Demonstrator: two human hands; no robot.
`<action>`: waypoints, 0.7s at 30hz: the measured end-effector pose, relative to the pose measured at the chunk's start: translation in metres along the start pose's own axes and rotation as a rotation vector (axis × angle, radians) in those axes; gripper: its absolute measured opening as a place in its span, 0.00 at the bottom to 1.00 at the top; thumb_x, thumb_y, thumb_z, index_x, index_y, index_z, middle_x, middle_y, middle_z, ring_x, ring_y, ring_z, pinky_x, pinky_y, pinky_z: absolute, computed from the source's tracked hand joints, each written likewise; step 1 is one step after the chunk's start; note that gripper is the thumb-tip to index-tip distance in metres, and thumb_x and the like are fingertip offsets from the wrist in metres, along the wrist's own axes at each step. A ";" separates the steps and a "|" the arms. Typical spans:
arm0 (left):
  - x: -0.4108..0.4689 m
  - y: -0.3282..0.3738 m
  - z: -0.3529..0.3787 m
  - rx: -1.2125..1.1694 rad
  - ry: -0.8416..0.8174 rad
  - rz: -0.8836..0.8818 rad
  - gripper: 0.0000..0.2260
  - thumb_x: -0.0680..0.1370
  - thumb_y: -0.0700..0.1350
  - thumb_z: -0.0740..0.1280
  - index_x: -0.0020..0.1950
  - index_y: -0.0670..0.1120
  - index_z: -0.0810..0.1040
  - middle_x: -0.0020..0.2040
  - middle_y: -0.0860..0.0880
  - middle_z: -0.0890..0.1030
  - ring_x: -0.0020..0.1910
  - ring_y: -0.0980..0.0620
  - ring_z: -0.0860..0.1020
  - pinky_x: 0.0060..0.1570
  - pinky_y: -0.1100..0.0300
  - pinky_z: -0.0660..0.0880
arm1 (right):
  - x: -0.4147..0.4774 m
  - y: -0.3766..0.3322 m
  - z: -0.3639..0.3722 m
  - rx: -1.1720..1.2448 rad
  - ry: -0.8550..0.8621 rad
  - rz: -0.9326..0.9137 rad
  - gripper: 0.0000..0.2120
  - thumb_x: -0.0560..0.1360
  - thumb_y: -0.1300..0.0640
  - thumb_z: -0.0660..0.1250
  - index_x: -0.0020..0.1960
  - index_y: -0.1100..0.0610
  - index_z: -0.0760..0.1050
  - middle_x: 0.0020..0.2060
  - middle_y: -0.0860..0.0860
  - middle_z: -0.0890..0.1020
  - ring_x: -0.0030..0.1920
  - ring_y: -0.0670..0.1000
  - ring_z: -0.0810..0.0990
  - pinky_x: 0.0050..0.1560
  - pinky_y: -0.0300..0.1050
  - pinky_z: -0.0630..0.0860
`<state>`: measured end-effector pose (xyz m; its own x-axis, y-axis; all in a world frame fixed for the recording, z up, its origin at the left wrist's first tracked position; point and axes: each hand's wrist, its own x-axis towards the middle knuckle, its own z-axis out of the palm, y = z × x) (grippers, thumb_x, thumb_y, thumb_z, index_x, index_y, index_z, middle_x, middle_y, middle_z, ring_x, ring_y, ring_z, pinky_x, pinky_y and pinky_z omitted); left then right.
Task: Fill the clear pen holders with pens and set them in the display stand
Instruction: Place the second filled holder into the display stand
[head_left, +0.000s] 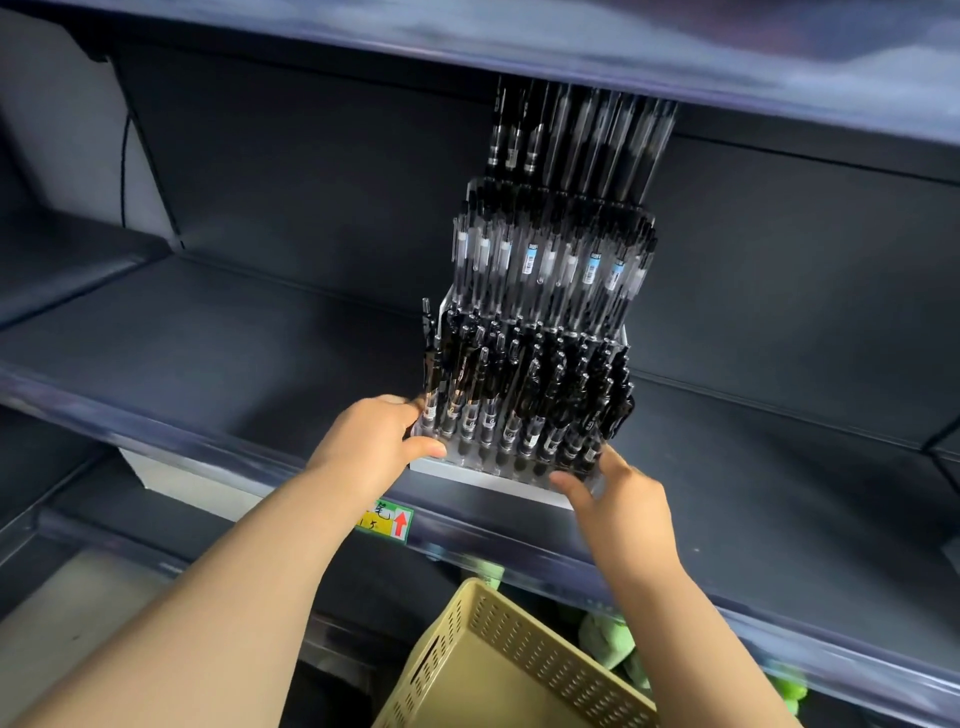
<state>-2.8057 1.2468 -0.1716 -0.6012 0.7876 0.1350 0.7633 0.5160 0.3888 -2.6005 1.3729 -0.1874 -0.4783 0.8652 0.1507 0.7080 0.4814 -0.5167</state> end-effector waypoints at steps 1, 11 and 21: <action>0.001 0.000 -0.002 0.051 -0.015 0.035 0.23 0.73 0.59 0.66 0.61 0.45 0.77 0.60 0.50 0.76 0.54 0.49 0.75 0.50 0.59 0.71 | 0.001 0.000 -0.002 -0.026 -0.001 -0.012 0.29 0.73 0.41 0.66 0.65 0.59 0.69 0.29 0.46 0.71 0.33 0.50 0.72 0.26 0.38 0.62; 0.006 0.004 -0.004 0.309 -0.045 0.217 0.17 0.78 0.58 0.60 0.47 0.43 0.74 0.45 0.49 0.74 0.50 0.48 0.74 0.43 0.58 0.67 | 0.017 0.004 -0.008 -0.168 0.021 -0.093 0.26 0.71 0.40 0.67 0.54 0.62 0.76 0.19 0.46 0.66 0.22 0.42 0.63 0.22 0.35 0.56; 0.014 -0.010 0.003 -0.049 -0.017 0.066 0.23 0.72 0.54 0.70 0.30 0.49 0.58 0.30 0.52 0.64 0.29 0.55 0.61 0.27 0.59 0.58 | 0.008 -0.001 0.009 -0.006 0.062 -0.039 0.25 0.74 0.42 0.65 0.62 0.58 0.72 0.23 0.46 0.70 0.25 0.40 0.67 0.22 0.32 0.58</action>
<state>-2.8208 1.2538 -0.1763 -0.5459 0.8249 0.1463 0.7883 0.4466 0.4234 -2.6102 1.3781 -0.1929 -0.4729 0.8525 0.2230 0.6925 0.5160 -0.5042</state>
